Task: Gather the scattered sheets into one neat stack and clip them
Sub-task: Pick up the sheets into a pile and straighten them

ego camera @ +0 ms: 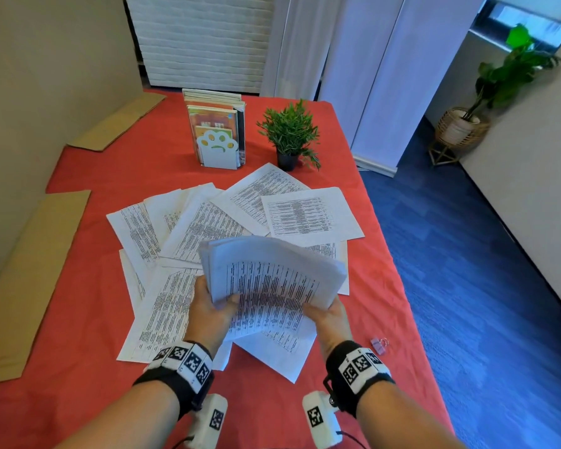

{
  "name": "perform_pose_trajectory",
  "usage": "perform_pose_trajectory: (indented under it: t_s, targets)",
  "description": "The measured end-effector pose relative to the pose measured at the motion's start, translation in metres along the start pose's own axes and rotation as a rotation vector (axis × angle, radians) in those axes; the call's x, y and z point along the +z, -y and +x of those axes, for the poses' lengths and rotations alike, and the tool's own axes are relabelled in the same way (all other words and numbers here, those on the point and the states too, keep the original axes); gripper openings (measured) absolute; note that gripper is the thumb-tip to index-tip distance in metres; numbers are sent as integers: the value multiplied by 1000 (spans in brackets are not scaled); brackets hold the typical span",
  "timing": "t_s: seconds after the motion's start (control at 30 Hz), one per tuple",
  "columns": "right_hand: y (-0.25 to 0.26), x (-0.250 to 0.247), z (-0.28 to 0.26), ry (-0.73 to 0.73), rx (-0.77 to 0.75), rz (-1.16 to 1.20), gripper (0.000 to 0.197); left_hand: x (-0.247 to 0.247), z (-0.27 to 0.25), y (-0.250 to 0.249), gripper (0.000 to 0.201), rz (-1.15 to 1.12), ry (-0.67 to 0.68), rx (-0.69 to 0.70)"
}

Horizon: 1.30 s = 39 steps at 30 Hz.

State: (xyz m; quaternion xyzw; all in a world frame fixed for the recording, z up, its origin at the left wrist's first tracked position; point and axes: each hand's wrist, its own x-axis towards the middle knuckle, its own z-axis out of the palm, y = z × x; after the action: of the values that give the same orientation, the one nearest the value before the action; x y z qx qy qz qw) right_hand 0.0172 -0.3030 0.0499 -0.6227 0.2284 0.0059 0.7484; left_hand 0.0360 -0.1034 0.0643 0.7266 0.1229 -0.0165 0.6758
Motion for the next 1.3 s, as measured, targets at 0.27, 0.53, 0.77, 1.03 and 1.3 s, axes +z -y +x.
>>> perform_pose_trajectory:
  t_s: [0.27, 0.53, 0.77, 1.03, 1.3]
  targets:
    - [6, -2, 3, 9, -58, 39, 46, 2, -1, 0, 45, -60, 39, -8]
    - [23, -1, -7, -88, -330, -98, 60, 0, 2, -2, 30, 105, 2, 111]
    - [88, 47, -44, -43, -1058, -1230, 85, -9, 4, 0, 43, 86, 101, 64]
    - [80, 80, -45, 224, -1008, -1595, 78, -7, 0, 3, 56, 24, 63, 103]
    - [78, 35, -6, -236, -664, -1086, 98, -18, 5, -6, 51, -81, 3, 32]
